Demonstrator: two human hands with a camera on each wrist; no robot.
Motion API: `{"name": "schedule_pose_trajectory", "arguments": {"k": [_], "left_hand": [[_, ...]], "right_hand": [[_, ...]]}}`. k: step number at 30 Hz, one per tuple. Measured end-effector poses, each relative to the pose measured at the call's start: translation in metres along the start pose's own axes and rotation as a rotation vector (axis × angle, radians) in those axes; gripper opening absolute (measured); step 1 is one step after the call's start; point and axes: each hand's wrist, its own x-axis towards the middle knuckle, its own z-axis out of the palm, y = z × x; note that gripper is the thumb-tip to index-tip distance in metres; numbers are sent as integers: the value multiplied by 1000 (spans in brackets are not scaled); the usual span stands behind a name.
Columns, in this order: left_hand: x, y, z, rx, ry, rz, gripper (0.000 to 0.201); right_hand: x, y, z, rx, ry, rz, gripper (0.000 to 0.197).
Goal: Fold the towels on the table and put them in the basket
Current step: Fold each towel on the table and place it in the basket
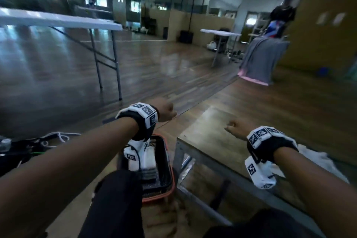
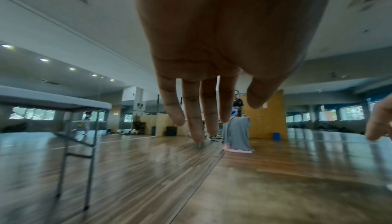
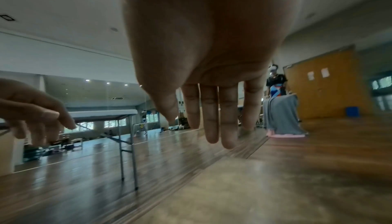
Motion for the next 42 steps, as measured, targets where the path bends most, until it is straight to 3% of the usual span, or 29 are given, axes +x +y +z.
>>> {"name": "schedule_pose_trajectory", "arguments": {"k": [5, 10, 15, 20, 24, 29, 33, 39, 42], "left_hand": [[22, 91, -26, -16, 41, 168, 36], [47, 184, -11, 2, 47, 333, 37], [74, 260, 42, 79, -56, 512, 35], [94, 321, 123, 180, -303, 720, 37], [111, 344, 186, 159, -316, 771, 47], [124, 355, 236, 9, -312, 688, 48], [132, 367, 241, 61, -191, 680, 31], [129, 364, 232, 81, -187, 784, 23], [120, 353, 224, 114, -170, 856, 27]], "right_hand": [[-70, 72, -55, -13, 103, 124, 30], [-125, 147, -70, 9, 175, 300, 29], [-162, 218, -38, 7, 114, 496, 28], [-171, 271, 29, 66, 34, 623, 27], [-159, 288, 71, -1, 88, 584, 32], [-128, 301, 108, -29, 227, 468, 43], [-110, 313, 126, -139, 196, 529, 43], [-109, 313, 125, -220, 214, 548, 13], [-123, 312, 118, -179, 208, 577, 13]]}}
